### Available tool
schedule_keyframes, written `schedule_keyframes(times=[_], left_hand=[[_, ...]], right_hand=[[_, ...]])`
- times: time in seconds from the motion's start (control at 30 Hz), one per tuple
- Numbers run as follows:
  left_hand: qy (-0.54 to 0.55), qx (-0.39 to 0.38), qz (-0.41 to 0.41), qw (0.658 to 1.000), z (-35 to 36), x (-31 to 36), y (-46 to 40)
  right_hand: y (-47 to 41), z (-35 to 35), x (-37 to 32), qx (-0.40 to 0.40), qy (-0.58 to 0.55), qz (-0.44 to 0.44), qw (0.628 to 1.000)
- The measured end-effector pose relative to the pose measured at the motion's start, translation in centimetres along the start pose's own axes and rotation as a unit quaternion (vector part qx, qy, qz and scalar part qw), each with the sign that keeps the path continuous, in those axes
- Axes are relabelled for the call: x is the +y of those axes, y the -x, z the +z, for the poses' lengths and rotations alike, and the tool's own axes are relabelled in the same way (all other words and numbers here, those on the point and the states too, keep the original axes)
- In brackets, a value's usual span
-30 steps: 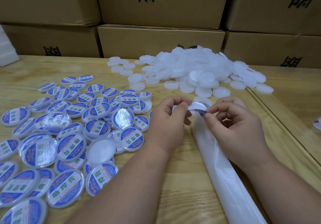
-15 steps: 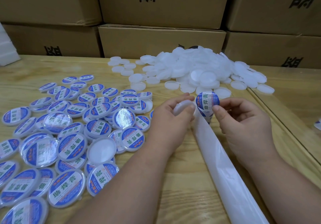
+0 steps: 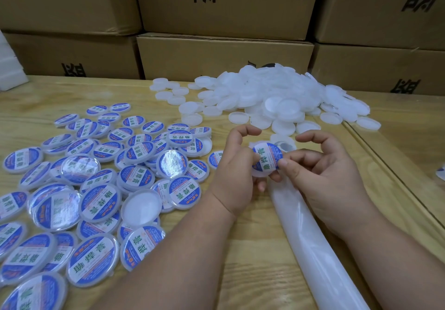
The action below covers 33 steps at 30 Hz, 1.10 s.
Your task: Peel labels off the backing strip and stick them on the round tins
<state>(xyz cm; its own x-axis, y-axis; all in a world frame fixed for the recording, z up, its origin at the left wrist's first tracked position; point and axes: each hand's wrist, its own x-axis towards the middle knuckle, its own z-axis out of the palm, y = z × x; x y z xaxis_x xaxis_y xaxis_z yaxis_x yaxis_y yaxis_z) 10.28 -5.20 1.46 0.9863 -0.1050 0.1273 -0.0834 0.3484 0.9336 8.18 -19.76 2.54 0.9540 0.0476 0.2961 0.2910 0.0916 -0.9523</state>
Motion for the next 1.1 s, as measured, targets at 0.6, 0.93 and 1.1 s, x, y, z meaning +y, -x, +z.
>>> schedule_keyframes(times=[0.6, 0.93, 1.1], left_hand=[[-0.023, -0.02, 0.003, 1.0, -0.03, -0.09, 0.15], [-0.114, 0.016, 0.025, 0.993, 0.19, -0.2, 0.43], [-0.174, 0.062, 0.035, 0.982, 0.13, -0.31, 0.29]], right_hand=[[-0.21, -0.14, 0.55, 0.003, 0.009, 0.0, 1.0], [-0.09, -0.23, 0.42, 0.031, 0.055, 0.008, 0.998], [0.04, -0.24, 0.41, 0.066, 0.065, 0.0, 0.996]])
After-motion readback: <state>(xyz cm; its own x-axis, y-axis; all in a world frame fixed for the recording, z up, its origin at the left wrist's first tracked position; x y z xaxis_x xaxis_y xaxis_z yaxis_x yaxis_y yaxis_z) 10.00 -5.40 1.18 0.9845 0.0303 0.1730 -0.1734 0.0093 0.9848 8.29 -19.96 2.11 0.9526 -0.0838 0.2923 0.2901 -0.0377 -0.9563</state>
